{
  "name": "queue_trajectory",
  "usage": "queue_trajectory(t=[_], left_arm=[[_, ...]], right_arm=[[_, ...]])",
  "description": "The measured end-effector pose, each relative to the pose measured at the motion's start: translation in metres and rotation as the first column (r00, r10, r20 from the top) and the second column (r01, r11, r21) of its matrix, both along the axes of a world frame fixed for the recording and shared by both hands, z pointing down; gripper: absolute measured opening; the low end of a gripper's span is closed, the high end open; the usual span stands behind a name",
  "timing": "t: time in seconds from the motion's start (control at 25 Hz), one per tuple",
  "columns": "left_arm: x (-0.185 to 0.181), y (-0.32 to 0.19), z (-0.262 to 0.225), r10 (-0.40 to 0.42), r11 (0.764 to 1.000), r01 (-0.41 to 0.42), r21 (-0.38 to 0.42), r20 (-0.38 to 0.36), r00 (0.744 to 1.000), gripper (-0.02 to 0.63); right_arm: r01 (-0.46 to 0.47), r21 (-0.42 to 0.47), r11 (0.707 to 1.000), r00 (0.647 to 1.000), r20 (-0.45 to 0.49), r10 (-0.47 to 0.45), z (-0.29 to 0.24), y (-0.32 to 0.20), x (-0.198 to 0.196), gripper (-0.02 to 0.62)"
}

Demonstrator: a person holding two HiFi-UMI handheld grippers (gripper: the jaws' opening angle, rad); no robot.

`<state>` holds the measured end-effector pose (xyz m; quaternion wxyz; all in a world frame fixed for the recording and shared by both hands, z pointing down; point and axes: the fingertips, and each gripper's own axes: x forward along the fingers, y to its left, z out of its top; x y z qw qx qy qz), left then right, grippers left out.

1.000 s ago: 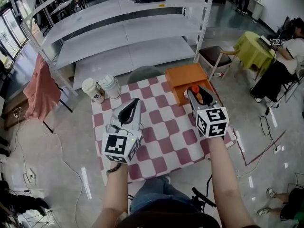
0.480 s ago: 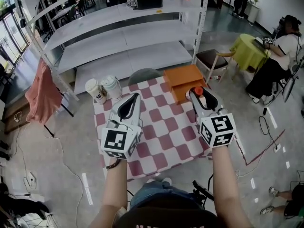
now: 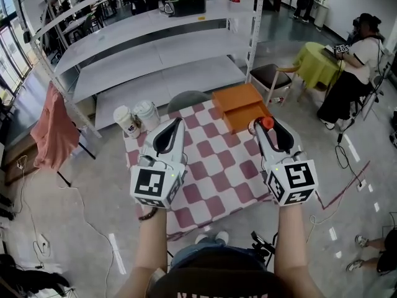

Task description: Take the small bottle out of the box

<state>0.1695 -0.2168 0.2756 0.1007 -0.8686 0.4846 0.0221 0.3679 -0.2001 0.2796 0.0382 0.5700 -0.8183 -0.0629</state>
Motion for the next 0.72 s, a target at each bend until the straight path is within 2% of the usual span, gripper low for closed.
queue_trajectory(t=[0.36, 0.72], left_arm=[[-0.007, 0.011, -0.008, 0.027, 1.0, -0.026, 0.016, -0.015, 1.0, 0.0], [-0.01, 0.01, -0.015, 0.037, 0.999, -0.036, 0.026, -0.029, 0.999, 0.0]], right_arm=[[-0.079, 0.071, 0.994, 0.997, 0.001, 0.079, -0.016, 0.039, 0.007, 0.141], [-0.127, 0.064, 0.99, 0.992, 0.022, 0.126, -0.017, 0.042, 0.015, 0.14]])
